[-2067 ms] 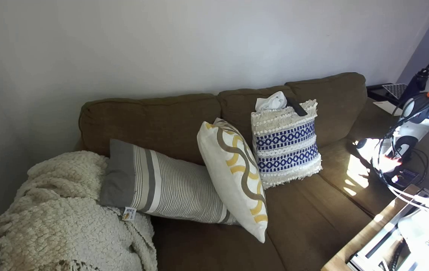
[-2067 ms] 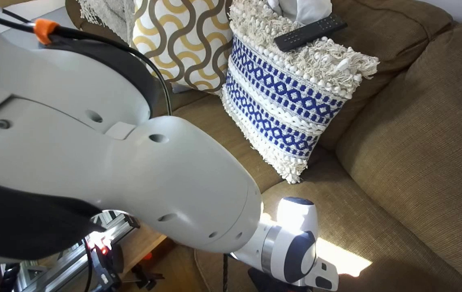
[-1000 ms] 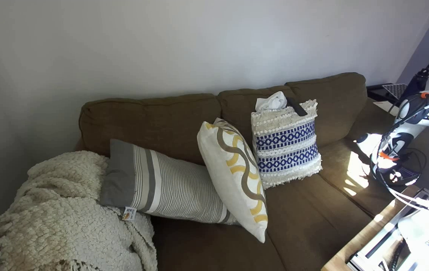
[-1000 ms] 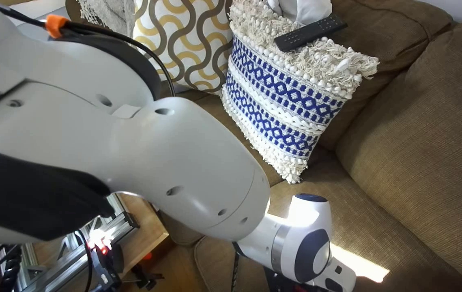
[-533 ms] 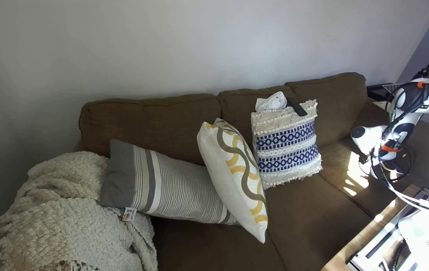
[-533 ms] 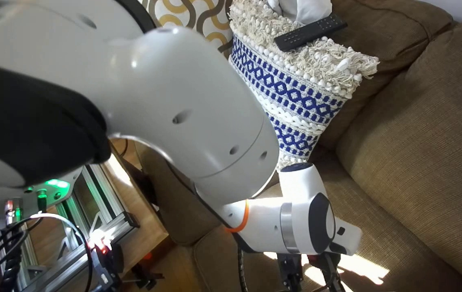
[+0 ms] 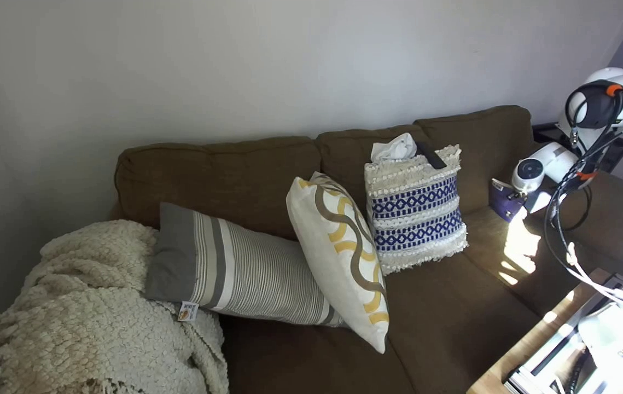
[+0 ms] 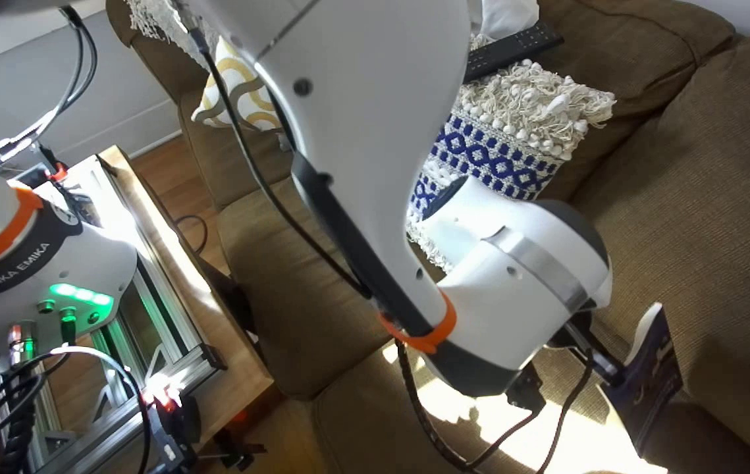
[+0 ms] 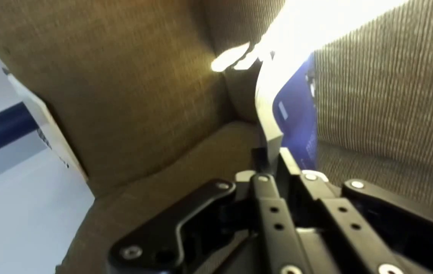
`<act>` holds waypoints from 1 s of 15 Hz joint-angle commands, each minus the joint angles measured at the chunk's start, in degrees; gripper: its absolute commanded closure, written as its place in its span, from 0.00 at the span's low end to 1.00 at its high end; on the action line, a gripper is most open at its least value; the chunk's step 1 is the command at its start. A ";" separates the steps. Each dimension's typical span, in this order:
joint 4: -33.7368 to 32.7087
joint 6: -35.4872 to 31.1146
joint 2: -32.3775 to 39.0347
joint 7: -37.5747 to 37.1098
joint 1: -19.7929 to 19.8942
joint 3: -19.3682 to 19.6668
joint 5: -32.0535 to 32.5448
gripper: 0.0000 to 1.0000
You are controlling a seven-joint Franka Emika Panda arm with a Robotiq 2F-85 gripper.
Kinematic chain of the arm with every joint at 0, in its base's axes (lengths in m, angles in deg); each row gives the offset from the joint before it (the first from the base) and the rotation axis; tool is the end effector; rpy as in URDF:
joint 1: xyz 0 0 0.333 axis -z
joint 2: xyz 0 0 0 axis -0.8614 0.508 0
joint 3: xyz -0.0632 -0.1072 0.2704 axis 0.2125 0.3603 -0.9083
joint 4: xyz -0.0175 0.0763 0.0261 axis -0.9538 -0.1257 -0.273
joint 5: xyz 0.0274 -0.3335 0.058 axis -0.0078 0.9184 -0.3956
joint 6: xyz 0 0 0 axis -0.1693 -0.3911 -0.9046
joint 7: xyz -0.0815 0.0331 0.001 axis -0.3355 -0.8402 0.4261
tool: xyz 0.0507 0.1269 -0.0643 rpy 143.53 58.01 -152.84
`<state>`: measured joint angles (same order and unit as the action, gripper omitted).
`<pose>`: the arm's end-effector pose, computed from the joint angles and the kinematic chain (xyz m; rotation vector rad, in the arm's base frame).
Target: Put the book on the backrest
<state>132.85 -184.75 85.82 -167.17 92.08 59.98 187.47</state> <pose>0.4275 -0.4585 0.0328 2.2582 -0.2312 0.4039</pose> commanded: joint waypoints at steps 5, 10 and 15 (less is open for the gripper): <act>9.01 2.93 -6.74 -9.03 -3.61 -0.34 14.17 0.90; 13.55 13.21 -11.15 -12.20 -7.08 -0.19 13.31 0.98; 22.67 33.46 -22.25 -11.75 -6.28 -4.71 18.92 0.98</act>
<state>146.95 -159.77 72.50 -177.11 86.38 55.79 202.12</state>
